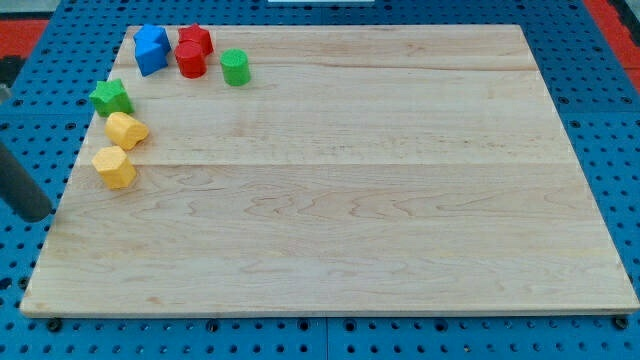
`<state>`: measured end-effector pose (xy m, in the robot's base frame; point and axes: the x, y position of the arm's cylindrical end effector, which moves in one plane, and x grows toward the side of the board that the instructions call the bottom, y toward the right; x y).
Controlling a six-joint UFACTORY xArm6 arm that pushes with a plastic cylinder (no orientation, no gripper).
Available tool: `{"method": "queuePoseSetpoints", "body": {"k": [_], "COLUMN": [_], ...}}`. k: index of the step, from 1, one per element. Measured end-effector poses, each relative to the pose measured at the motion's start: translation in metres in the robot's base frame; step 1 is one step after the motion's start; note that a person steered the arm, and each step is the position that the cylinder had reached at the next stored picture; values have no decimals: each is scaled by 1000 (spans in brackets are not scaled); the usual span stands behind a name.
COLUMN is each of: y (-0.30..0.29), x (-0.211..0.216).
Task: Push the green star into the blue triangle
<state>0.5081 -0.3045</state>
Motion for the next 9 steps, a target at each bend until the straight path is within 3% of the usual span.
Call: {"method": "queuePoseSetpoints", "body": {"k": [3, 4, 6, 8, 9], "y": [65, 63, 48, 0, 37], "x": [-140, -154, -134, -134, -185]}}
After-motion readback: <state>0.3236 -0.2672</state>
